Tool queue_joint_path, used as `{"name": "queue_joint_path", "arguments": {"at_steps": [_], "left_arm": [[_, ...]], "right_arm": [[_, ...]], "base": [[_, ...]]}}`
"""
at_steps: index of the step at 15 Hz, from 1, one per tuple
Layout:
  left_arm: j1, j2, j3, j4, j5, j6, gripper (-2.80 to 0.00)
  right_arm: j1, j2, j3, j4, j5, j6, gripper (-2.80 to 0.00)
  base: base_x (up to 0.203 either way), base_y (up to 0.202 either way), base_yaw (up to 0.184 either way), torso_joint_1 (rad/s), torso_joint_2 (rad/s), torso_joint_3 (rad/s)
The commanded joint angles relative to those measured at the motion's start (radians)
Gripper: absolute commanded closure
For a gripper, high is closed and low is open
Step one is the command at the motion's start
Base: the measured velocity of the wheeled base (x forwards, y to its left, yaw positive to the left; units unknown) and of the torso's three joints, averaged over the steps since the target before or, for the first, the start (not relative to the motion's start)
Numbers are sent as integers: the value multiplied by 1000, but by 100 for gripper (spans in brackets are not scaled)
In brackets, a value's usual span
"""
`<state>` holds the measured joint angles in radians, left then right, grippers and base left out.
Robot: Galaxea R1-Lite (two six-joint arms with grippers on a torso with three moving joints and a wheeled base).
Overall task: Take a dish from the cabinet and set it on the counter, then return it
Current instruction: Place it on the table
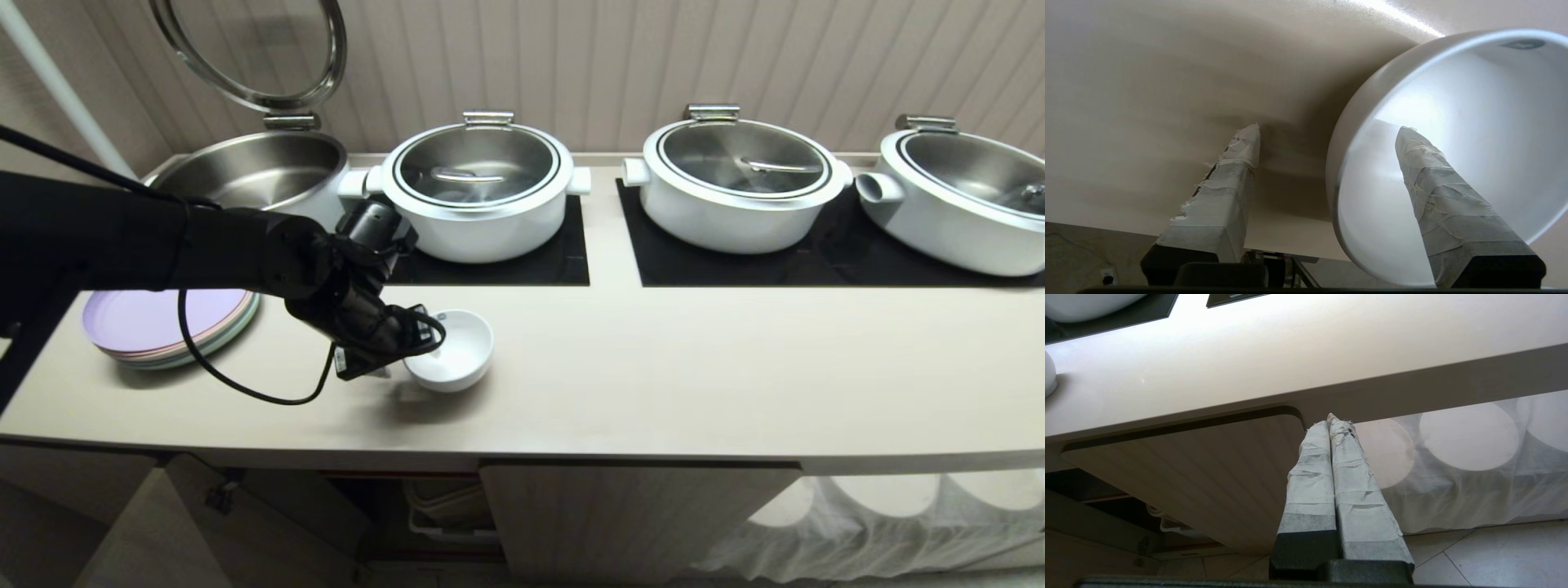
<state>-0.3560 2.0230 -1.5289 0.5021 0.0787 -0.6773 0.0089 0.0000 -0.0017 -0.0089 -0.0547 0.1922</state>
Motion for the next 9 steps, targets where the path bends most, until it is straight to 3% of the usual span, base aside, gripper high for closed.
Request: {"name": "queue_joint_path", "arguments": {"at_steps": [1,7,9], "left_arm": [[2,-6,0,1,3,-4,-280],[-6,-32,8,-54,10,-8,-280],[-20,-45,22,-66,42,-10,-280]], "right_arm": [[0,0,0,0,-1,1,0],[0,0,0,0,1,1,0],[0,0,0,0,-1,1,0]], "base": [[0,0,0,0,0,0],[0,0,0,0,0,0],[0,0,0,0,0,0]]}}
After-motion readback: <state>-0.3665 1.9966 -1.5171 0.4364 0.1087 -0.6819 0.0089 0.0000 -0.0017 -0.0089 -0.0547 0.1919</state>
